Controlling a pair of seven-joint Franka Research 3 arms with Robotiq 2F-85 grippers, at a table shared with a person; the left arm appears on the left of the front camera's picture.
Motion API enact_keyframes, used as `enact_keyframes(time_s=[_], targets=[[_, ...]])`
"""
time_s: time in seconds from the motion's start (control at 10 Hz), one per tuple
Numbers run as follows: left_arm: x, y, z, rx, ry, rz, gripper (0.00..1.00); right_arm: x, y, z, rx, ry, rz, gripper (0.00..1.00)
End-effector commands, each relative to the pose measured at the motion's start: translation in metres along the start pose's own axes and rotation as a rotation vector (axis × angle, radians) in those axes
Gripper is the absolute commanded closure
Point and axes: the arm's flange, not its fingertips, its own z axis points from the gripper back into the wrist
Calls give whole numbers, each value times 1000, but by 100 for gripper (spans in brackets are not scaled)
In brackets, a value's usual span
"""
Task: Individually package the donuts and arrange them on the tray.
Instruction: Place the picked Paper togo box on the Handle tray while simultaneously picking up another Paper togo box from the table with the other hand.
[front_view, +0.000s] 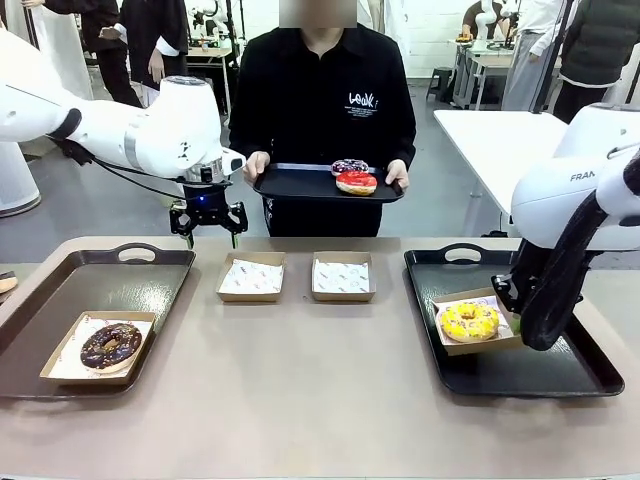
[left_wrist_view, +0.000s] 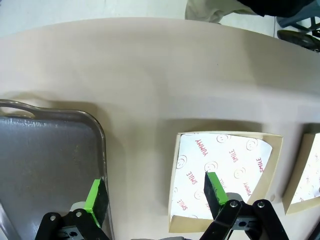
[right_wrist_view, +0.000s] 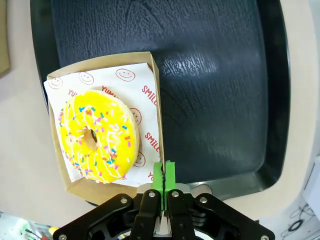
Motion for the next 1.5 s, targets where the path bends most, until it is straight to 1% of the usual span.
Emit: enact_keyframes(time_s=[0.0, 0.3, 0.6, 1.2, 1.3, 1.4], targets=[[-12, -3, 3, 11, -23, 0, 0, -12, -4, -16, 44, -10, 14, 99], [-28, 2, -4, -22, -14, -49, 0, -10, -2, -30, 36, 19, 12, 99], [-35, 6, -13, -58, 7, -114, 0, -8, -1, -38, 29, 37, 2, 99], [-38, 6, -25, -79, 32, -134, 0, -8, 0, -38, 18, 50, -4, 99], [-37, 5, -29, -73, 32, -128, 7, -7, -1, -38, 19, 52, -5, 99], [-35, 4, -31, -64, 44, -120, 60, -7, -1, -38, 21, 59, 2, 65]])
